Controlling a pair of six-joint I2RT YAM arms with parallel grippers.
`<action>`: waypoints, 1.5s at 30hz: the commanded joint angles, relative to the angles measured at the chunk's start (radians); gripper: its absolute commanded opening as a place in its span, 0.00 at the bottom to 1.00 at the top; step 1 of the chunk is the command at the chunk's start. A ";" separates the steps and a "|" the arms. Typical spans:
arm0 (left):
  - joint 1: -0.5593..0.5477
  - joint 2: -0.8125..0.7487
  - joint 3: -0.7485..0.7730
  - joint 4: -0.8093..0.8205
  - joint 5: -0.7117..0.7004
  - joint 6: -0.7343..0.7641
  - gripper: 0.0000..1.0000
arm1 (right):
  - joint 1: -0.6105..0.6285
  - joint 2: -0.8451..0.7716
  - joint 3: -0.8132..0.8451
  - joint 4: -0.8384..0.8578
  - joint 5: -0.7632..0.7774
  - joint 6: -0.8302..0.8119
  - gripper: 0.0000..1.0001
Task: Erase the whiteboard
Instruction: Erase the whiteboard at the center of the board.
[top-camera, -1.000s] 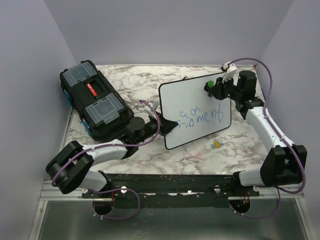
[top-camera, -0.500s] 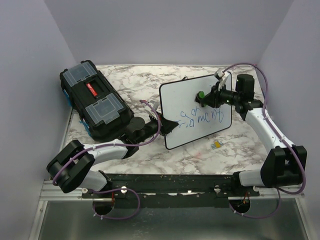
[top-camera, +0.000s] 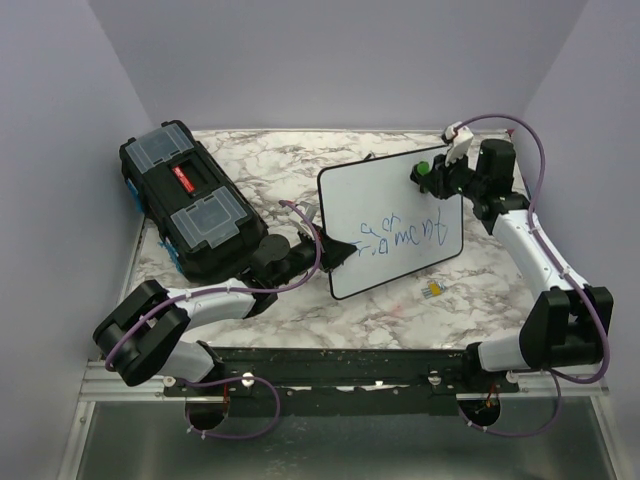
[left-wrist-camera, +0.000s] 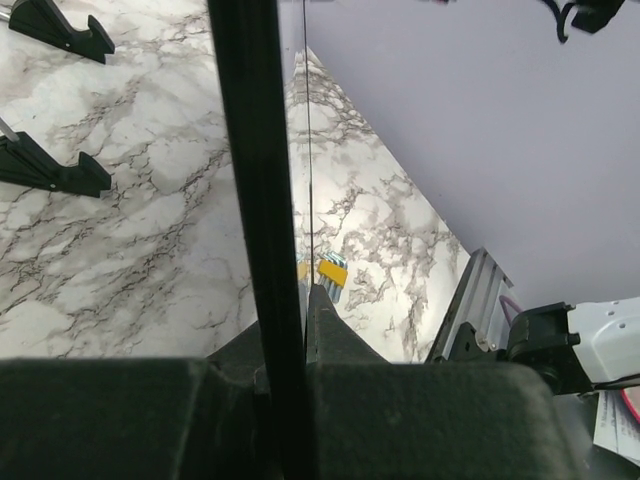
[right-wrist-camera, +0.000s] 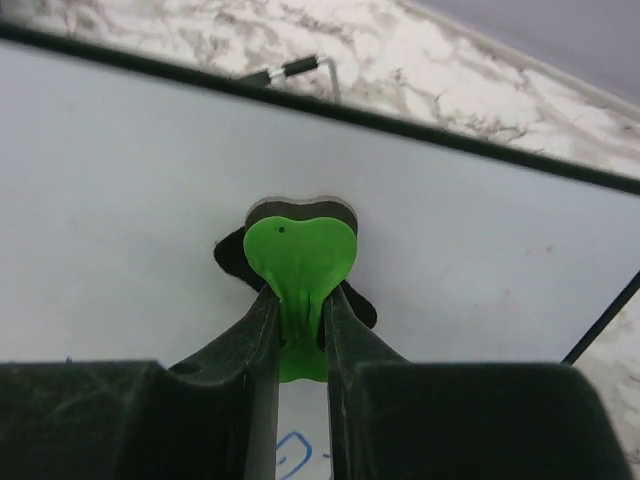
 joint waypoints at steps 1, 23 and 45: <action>-0.018 -0.031 0.010 0.125 0.082 0.054 0.00 | -0.007 -0.016 -0.075 -0.202 -0.180 -0.193 0.00; -0.016 -0.045 -0.011 0.125 0.072 0.058 0.00 | -0.030 0.041 0.011 0.016 0.080 0.074 0.01; -0.017 -0.042 -0.010 0.131 0.062 0.060 0.00 | -0.035 -0.008 -0.094 -0.015 -0.336 0.046 0.01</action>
